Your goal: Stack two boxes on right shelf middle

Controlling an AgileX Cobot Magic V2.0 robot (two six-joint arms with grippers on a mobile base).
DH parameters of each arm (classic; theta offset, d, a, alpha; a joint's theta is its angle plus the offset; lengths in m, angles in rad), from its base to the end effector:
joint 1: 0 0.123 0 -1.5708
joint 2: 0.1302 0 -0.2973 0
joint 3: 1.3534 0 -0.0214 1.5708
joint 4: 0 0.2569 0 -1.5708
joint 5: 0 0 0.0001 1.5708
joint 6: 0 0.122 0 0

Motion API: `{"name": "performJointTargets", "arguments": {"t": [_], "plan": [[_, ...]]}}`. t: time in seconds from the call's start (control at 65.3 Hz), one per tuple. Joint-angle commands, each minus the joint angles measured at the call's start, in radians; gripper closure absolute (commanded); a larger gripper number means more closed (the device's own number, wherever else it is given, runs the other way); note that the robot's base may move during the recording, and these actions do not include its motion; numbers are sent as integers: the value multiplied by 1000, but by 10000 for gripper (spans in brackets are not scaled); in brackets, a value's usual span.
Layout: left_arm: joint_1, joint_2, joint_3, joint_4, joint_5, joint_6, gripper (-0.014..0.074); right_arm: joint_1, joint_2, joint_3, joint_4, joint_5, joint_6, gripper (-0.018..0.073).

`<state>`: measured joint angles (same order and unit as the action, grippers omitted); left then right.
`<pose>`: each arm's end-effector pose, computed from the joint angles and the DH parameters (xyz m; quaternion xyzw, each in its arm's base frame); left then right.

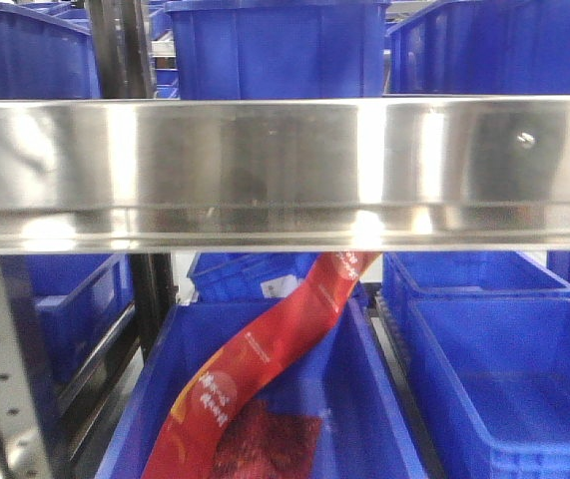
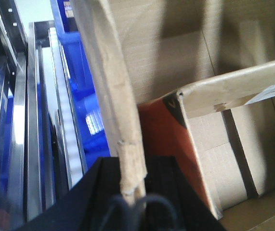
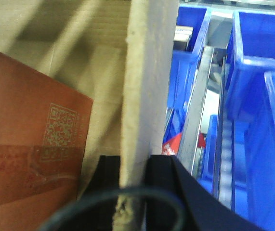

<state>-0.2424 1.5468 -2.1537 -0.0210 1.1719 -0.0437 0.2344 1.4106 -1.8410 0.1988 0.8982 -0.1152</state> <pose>0.3135 -0.0800 0.5432 0.0863 0.8499 -0.0844 0.5129 0.3030 0.0917 0.5221 -0.1357 0.8128 0.1320 0.5509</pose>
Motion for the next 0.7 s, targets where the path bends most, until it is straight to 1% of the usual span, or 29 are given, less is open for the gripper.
{"name": "performJointTargets", "arguments": {"t": [0.0,0.689], "plan": [[8,-14,-13,32,-18,7,708,-13,-13,-11,-49,-84,-6,712],[8,-14,-13,36,-18,7,708,-13,-13,-11,-49,-84,-6,712]]}}
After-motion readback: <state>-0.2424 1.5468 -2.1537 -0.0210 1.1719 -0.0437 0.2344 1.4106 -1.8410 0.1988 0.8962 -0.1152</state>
